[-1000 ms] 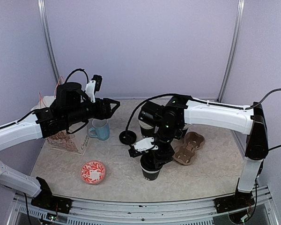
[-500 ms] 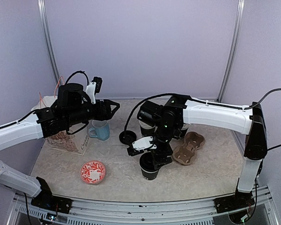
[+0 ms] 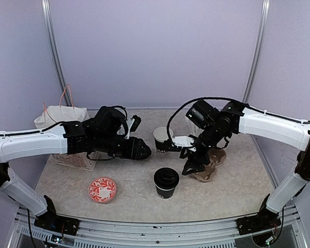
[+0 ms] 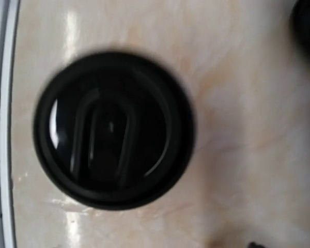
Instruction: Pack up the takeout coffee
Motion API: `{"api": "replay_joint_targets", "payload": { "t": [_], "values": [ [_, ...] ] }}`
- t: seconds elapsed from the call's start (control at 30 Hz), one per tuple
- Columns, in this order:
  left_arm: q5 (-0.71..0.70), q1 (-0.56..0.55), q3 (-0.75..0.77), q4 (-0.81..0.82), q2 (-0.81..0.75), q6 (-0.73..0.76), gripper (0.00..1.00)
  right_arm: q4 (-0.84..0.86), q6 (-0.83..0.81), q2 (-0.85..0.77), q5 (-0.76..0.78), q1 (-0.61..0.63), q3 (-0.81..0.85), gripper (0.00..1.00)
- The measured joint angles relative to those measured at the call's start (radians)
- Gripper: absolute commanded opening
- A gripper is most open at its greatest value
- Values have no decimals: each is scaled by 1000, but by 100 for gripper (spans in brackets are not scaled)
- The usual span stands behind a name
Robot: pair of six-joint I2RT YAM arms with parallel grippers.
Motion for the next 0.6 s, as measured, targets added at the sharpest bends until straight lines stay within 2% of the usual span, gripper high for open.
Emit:
{"api": "replay_joint_targets", "payload": {
  "t": [0.13, 0.23, 0.6],
  "values": [
    [61, -40, -33, -16, 5, -72, 58, 58, 42, -1, -23, -10, -132, 64],
    [97, -59, -63, -14, 5, -120, 59, 90, 64, -1, -29, -14, -176, 64],
    [178, -84, -94, 60, 50, -195, 59, 199, 82, 8, -68, -14, -185, 64]
  ]
}}
